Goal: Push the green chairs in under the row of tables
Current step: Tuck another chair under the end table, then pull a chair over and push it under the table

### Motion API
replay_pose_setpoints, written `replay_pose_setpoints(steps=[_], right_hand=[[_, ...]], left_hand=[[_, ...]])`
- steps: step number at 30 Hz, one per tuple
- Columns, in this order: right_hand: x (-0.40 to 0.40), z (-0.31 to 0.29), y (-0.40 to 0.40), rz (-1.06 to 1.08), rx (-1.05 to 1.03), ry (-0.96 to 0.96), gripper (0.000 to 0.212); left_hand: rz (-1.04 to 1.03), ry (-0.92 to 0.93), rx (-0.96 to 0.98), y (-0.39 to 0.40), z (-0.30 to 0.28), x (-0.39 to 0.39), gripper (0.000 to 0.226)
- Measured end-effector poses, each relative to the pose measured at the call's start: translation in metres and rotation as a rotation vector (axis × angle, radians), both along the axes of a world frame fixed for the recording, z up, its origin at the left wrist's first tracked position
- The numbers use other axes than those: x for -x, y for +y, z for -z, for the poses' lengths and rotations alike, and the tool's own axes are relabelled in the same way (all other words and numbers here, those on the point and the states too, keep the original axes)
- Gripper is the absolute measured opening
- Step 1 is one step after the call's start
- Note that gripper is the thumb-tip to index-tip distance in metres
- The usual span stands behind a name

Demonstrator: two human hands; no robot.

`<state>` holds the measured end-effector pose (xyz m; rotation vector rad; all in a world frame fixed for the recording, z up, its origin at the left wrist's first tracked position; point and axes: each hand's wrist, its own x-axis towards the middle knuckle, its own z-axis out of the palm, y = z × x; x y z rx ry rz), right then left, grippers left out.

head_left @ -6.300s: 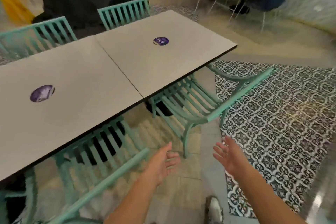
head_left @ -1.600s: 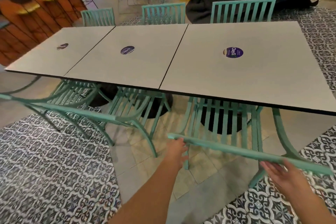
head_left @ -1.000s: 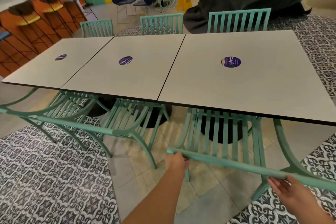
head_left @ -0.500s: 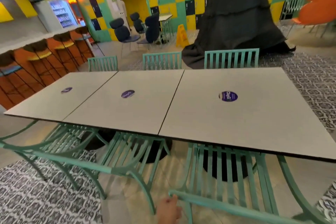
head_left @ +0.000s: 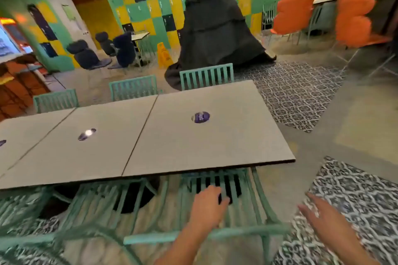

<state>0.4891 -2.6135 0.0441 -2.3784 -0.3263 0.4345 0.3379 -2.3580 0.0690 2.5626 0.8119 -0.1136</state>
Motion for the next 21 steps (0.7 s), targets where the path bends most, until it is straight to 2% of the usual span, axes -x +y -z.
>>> replay_pose_setpoints(steps=[3, 6, 10, 18, 21], right_hand=[[-0.046, -0.014, -0.044, -0.082, 0.086, -0.084, 0.053], [-0.099, -0.022, -0.095, -0.104, 0.172, -0.155, 0.055], [-0.168, -0.040, -0.130, -0.135, 0.181, -0.263, 0.056], [-0.322, -0.052, -0.143, -0.178, 0.249, -0.370, 0.059], [-0.385, -0.052, -0.135, -0.196, 0.277, -0.392, 0.059]], left_hand=[[0.133, -0.008, -0.091, -0.052, 0.005, -0.067, 0.044], [0.195, -0.037, -0.121, -0.099, 0.001, -0.141, 0.045], [0.294, -0.059, -0.197, -0.149, -0.009, -0.217, 0.050], [0.388, -0.277, -0.235, -0.152, -0.013, -0.380, 0.063], [0.435, -0.291, -0.227, -0.142, -0.008, -0.451, 0.063]])
